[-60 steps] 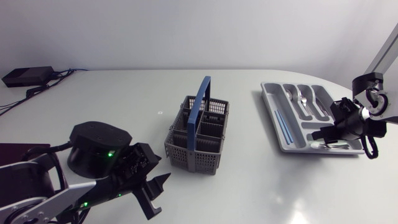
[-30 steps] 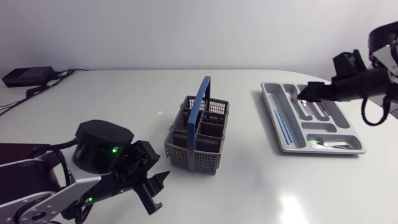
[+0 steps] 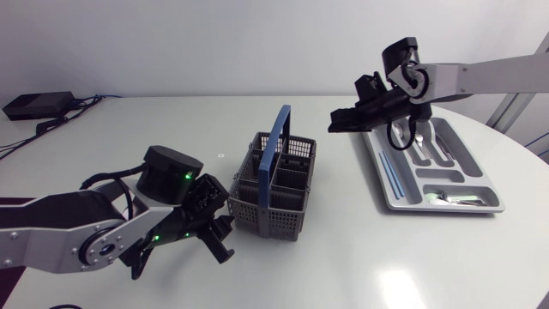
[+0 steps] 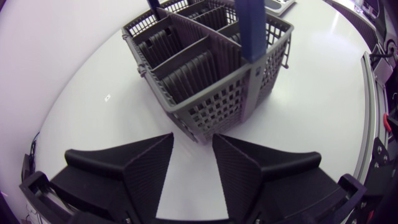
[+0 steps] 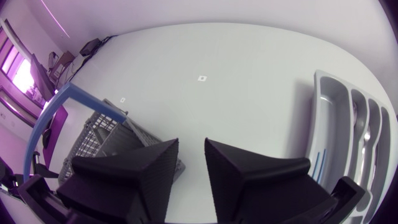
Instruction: Unload the cutlery basket into the drawer organizer.
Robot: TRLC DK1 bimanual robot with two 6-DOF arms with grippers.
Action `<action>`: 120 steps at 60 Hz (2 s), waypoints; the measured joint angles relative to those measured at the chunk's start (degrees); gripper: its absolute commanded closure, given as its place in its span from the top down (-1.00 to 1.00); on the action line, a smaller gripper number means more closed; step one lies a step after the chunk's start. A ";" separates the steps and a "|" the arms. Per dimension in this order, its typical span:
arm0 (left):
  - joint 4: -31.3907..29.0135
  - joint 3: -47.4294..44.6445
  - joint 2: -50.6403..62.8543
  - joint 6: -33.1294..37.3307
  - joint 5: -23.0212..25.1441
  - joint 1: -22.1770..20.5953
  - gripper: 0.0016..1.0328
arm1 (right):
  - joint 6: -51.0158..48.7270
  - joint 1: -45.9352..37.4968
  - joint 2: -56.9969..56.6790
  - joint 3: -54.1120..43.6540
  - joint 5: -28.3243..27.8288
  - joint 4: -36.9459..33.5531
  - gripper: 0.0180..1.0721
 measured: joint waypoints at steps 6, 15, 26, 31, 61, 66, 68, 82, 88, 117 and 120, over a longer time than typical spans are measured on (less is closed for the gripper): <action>0.42 1.70 2.69 -0.46 1.20 1.92 -0.54 | 0.96 1.27 5.57 5.99 -1.49 -0.31 -0.74; 0.72 2.99 5.40 -1.36 1.84 3.08 -0.56 | 1.38 2.78 11.37 11.41 -4.68 -4.42 -0.75; 2.43 3.74 7.96 -1.38 2.03 4.98 -0.56 | -0.09 3.45 12.24 11.65 -8.61 -7.58 -0.75; 2.64 3.78 8.11 -1.36 2.97 7.78 -0.55 | -0.90 3.45 7.58 5.99 -9.11 -7.80 -0.75; 7.43 5.60 9.49 0.15 10.14 19.10 -0.55 | -1.38 8.52 -15.10 -23.08 -5.99 -7.61 -0.75; 7.93 7.50 11.17 0.17 10.10 20.65 -0.55 | -0.92 9.79 -15.17 -23.08 -6.40 -7.15 -0.75; 7.93 8.00 11.72 0.17 10.23 21.20 -0.55 | -0.63 10.29 -15.17 -23.08 -6.36 -7.06 -0.75; 7.98 13.03 16.65 0.20 11.54 24.30 -0.55 | 2.32 12.13 -14.01 -20.55 -5.25 -6.08 -0.75; 8.00 15.50 18.97 0.22 11.56 24.70 -0.55 | 3.39 12.13 -11.98 -17.81 -3.74 -5.73 -0.75; 7.72 20.09 22.67 0.70 11.50 25.73 -0.09 | 4.42 12.11 -9.90 -15.17 -2.03 -5.64 -0.75; 7.69 19.37 21.97 1.18 11.50 25.77 -0.06 | 4.39 12.07 -10.10 -15.54 -1.99 -5.25 -0.75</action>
